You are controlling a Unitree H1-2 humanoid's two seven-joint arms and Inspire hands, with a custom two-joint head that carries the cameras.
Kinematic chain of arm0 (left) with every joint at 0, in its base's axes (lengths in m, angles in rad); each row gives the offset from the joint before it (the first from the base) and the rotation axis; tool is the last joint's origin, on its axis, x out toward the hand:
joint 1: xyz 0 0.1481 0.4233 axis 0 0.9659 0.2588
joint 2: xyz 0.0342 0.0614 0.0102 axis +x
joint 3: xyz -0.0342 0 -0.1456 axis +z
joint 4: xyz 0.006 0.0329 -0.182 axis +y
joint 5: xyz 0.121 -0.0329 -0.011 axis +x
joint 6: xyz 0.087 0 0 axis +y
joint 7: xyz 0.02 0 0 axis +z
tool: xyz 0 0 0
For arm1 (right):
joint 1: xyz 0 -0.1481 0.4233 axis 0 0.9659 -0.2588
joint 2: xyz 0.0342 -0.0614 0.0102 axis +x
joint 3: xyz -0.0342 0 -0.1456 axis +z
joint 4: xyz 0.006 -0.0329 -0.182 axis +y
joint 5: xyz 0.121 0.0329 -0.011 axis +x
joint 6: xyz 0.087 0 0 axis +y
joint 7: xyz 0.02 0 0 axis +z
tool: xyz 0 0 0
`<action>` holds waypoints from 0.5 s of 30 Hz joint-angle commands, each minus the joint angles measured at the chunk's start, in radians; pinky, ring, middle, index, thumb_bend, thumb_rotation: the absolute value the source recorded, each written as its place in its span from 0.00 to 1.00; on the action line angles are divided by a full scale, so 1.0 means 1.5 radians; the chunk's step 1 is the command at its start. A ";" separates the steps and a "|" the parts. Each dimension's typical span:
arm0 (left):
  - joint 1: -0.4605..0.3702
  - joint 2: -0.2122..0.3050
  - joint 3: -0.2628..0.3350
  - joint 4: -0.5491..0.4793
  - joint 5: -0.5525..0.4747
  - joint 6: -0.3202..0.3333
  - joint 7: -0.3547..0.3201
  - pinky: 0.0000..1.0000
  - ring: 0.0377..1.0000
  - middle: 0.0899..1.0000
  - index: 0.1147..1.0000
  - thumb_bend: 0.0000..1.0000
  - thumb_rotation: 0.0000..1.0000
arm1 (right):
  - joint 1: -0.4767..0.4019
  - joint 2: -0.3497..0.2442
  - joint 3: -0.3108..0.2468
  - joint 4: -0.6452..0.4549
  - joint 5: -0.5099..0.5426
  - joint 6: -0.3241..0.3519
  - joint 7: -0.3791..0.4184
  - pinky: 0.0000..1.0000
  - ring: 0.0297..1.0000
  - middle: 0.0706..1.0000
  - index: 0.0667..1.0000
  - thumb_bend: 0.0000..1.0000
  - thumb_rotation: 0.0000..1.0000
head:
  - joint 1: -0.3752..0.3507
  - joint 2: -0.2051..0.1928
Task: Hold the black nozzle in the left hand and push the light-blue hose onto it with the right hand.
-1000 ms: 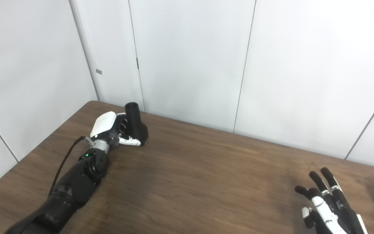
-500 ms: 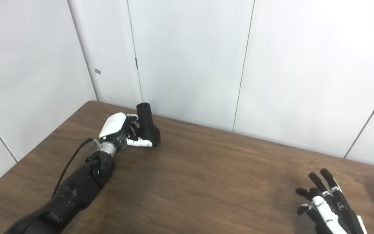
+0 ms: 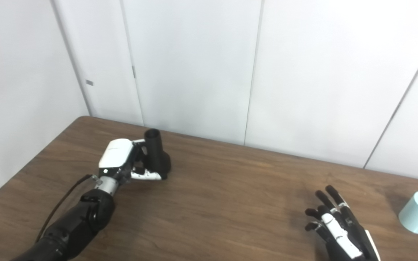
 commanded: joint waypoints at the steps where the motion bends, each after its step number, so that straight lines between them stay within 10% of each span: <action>1: 0.057 -0.068 -0.068 0.001 0.041 -0.052 -0.036 0.26 0.33 0.37 0.42 0.52 0.00 | -0.023 -0.006 -0.003 0.000 0.000 -0.062 0.030 0.33 0.49 0.73 0.76 0.58 0.14 | -0.012 0.002; 15: 0.046 -0.157 -0.140 -0.020 0.117 -0.137 -0.076 0.27 0.36 0.36 0.43 0.52 0.00 | -0.043 -0.010 -0.011 -0.011 -0.018 -0.091 0.024 0.32 0.46 0.66 0.69 0.73 0.19 | -0.118 0.016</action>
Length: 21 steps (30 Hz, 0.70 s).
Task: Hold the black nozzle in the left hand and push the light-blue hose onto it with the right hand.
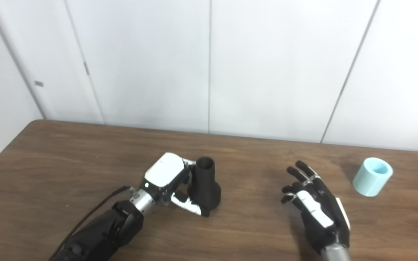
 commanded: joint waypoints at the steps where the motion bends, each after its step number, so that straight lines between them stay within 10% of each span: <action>1: 0.064 -0.042 -0.046 0.049 0.022 -0.017 -0.012 0.27 0.37 0.35 0.44 0.52 0.00 | -0.027 -0.008 -0.006 -0.041 0.004 -0.014 -0.002 0.32 0.47 0.66 0.68 0.74 0.19 | -0.002 0.000; 13: 0.059 -0.029 -0.089 0.069 0.055 -0.031 -0.021 0.24 0.31 0.42 0.42 0.53 0.00 | -0.065 -0.148 -0.019 -0.165 -0.142 0.008 -0.033 0.39 0.51 0.66 0.71 0.71 0.16 | -0.144 -0.015; 21: 0.049 0.006 -0.097 0.107 0.062 -0.045 0.008 0.29 0.35 0.42 0.42 0.53 0.00 | -0.150 -0.222 -0.061 -0.265 -0.253 0.120 -0.109 0.39 0.52 0.64 0.68 0.70 0.13 | -0.275 -0.049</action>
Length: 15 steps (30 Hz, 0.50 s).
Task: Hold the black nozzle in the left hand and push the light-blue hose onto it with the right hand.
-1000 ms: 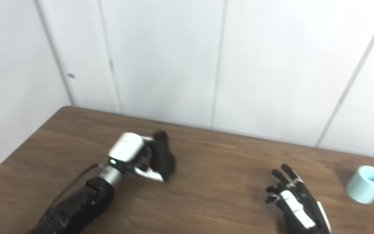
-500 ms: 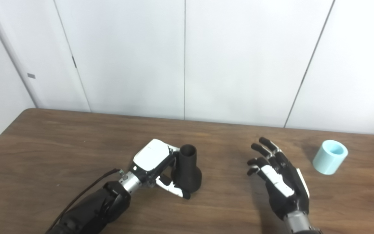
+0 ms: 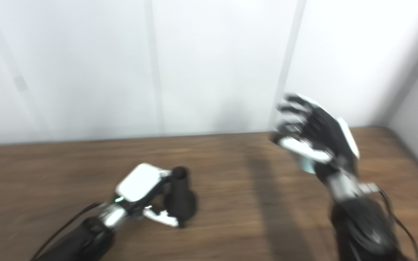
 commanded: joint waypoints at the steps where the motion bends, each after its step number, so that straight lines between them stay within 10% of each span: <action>1: 0.076 0.012 -0.040 0.082 0.033 -0.023 -0.011 0.29 0.36 0.42 0.42 0.53 0.00 | -0.028 -0.047 -0.023 -0.007 -0.060 0.017 -0.029 0.41 0.54 0.65 0.69 0.68 0.11 | -0.007 -0.002; 7: 0.070 0.023 -0.050 0.093 0.028 -0.038 -0.006 0.30 0.36 0.42 0.42 0.53 0.00 | -0.016 -0.160 0.023 0.078 -0.308 0.028 -0.054 0.58 0.69 0.74 0.71 0.78 0.24 | -0.054 -0.023; 15: 0.070 0.036 -0.069 0.086 0.012 -0.041 0.010 0.31 0.37 0.42 0.42 0.53 0.00 | -0.016 -0.178 -0.041 0.187 -0.216 -0.006 0.003 0.74 0.81 0.83 0.78 0.74 0.19 | -0.070 -0.036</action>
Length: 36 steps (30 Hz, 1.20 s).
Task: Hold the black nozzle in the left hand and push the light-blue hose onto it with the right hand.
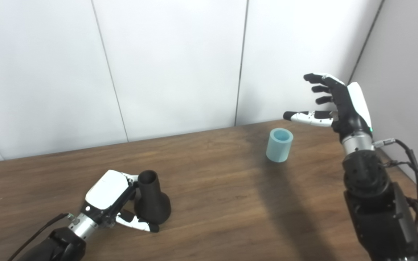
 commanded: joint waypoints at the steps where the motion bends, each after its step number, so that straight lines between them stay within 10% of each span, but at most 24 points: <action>1: 0.085 0.016 -0.045 0.055 0.024 -0.009 -0.022 0.31 0.37 0.42 0.42 0.53 0.00 | -0.021 -0.026 -0.019 0.024 0.037 -0.046 0.021 0.76 0.82 0.84 0.80 0.75 0.20 | -0.001 0.000; 22: 0.102 0.022 -0.049 0.031 0.025 -0.009 -0.027 0.31 0.38 0.42 0.42 0.53 0.00 | -0.037 -0.001 0.021 0.324 0.118 -0.183 0.081 0.83 0.88 0.93 0.96 0.82 0.19 | 0.025 0.014; 36: 0.106 0.025 -0.052 0.030 0.019 -0.009 -0.032 0.29 0.38 0.42 0.42 0.53 0.00 | -0.048 0.023 0.053 0.376 0.104 -0.245 0.060 0.73 0.79 0.84 0.88 0.88 0.22 | 0.034 0.022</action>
